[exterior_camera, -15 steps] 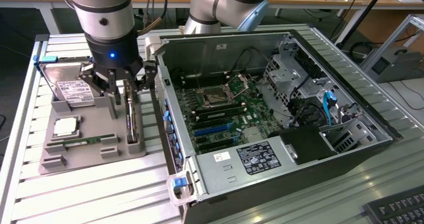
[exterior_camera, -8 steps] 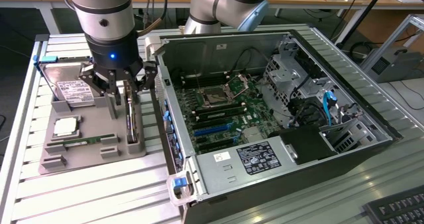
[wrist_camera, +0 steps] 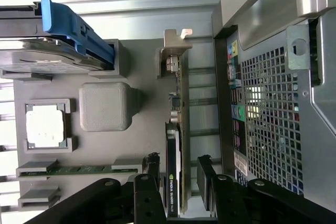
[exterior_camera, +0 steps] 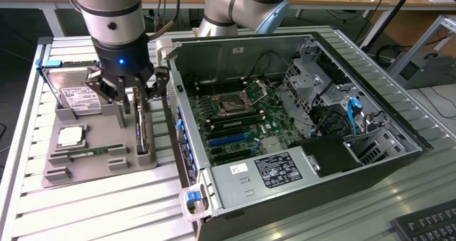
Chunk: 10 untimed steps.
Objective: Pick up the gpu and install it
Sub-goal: 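Pick up the gpu and move the gpu toward the slot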
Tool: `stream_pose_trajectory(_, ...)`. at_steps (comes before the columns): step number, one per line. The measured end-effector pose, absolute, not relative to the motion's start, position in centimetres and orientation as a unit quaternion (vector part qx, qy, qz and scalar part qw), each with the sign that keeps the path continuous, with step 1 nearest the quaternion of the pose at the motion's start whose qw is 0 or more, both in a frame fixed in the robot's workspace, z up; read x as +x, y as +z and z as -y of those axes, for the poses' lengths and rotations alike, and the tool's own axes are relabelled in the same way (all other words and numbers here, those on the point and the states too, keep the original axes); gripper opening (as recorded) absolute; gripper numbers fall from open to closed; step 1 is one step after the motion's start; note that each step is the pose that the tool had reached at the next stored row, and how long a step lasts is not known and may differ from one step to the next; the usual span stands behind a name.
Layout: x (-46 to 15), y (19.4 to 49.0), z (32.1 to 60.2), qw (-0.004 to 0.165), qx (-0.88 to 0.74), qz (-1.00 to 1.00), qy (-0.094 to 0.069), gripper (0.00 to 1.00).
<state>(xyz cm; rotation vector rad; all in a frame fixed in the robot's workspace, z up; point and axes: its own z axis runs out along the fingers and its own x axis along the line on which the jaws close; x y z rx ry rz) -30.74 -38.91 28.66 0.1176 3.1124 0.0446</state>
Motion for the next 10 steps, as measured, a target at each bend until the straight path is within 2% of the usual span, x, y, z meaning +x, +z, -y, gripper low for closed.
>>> stream_pose_trajectory(10, -30.74, 28.40, 38.91, 0.013, 0.038, -0.999, 0.014, 0.42)
